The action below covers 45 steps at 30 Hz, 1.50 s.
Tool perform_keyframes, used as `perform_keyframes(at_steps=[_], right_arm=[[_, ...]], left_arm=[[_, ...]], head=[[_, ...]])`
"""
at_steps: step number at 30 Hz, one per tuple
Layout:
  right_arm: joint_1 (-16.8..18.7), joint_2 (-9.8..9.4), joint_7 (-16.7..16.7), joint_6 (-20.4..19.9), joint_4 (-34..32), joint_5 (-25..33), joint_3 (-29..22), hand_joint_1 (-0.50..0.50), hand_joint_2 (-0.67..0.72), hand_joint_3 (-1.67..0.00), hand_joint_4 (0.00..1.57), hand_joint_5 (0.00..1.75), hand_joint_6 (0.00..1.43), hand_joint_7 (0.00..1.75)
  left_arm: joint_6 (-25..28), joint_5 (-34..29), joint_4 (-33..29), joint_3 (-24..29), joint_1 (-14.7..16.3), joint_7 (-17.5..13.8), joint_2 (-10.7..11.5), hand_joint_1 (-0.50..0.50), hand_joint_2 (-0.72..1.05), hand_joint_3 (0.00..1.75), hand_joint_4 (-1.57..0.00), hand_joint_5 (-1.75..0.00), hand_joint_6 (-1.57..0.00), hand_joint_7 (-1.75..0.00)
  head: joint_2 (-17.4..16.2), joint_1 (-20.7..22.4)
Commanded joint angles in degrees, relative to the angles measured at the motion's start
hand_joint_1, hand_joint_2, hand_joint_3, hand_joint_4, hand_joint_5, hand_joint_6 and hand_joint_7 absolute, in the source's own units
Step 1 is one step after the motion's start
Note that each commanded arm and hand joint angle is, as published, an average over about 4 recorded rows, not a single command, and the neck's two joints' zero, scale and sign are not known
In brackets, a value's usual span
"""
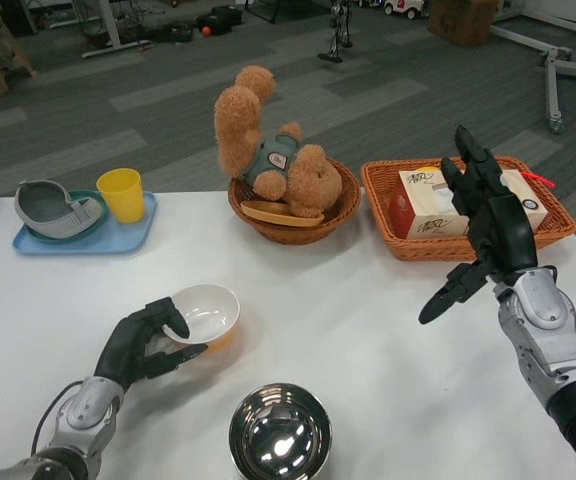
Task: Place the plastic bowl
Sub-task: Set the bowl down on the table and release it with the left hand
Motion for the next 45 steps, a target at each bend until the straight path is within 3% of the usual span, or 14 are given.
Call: perform_keyframes(at_steps=[1,13,18,20,24,27,30,34,39,45], right_arm=[[-0.18,0.58,-0.18,-0.31,-0.77,0.34,-0.77,-0.46,0.47,0.0,0.0,0.0,0.0,0.0],[0.26,0.67,-0.22,-0.31,-1.43,0.43,-0.51,-0.46,0.46,0.0,0.0,0.0,0.0,0.0],[0.68,0.45,-0.2,-0.31,-1.93,0.45,-0.58,-0.46,0.47,0.0,0.0,0.0,0.0,0.0],[0.88,0.38,-0.22,-0.31,-2.15,0.49,-0.64,-0.46,0.47,0.0,0.0,0.0,0.0,0.0],[1.23,0.36,-0.22,-0.31,-2.57,0.6,-0.77,-0.46,0.46,0.0,0.0,0.0,0.0,0.0],[1.41,0.36,-0.24,-0.31,-2.72,0.6,-0.84,-0.46,0.44,0.0,0.0,0.0,0.0,0.0],[1.49,0.36,-0.26,-0.31,-2.74,0.6,-0.91,-0.46,0.47,0.0,0.0,0.0,0.0,0.0],[1.49,0.36,-0.18,-0.31,-2.7,0.6,-0.91,-0.46,0.47,0.0,0.0,0.0,0.0,0.0],[1.47,0.36,-0.26,-0.31,-2.46,0.69,-0.91,-0.46,0.47,0.0,0.0,0.0,0.0,0.0],[1.43,0.27,-0.24,-0.31,-2.11,0.69,-0.91,-0.46,0.47,0.0,0.0,0.0,0.0,0.0]], left_arm=[[2.02,1.5,0.23,-0.01,0.28,0.88,0.91,-0.5,1.05,0.11,-0.07,-1.75,-0.9,-1.61],[5.06,5.72,0.41,0.08,2.26,0.97,0.91,-0.5,1.05,0.17,0.0,-1.75,-0.8,-1.61],[5.21,6.84,0.41,0.12,3.14,1.48,0.89,-0.5,1.05,0.17,0.0,-1.72,-0.5,-1.52],[5.23,7.47,0.41,0.12,3.53,1.94,0.82,-0.5,1.05,0.17,0.0,-1.62,-0.37,-1.45],[4.97,8.09,0.32,0.12,4.5,2.51,0.56,-0.5,1.05,0.17,0.0,-1.18,-0.18,-1.27],[4.33,8.09,-0.14,0.19,5.27,2.8,0.56,-0.5,1.05,0.17,0.0,-1.03,-0.09,-1.12],[2.64,8.09,-0.38,0.43,5.95,4.09,0.6,-0.5,1.05,0.17,0.0,-0.85,-0.05,-0.96],[-1.27,8.18,-0.43,0.87,7.4,9.8,0.73,-0.5,1.05,0.17,0.0,-0.51,-0.03,-0.82],[-4.28,8.2,-0.47,1.9,7.93,11.98,0.73,-0.5,1.05,0.09,0.0,-0.18,0.0,-0.7],[-9.93,8.2,-0.8,5.9,8.54,15.87,0.34,-0.5,1.05,0.09,0.0,-0.1,0.0,-0.7]], head=[[-0.62,0.43],[-2.78,2.96],[-3.24,3.4],[-3.34,3.51],[-3.28,3.69],[-3.13,3.87],[-3.12,4.01],[-3.16,4.38],[-3.18,4.67],[-3.5,4.81]])
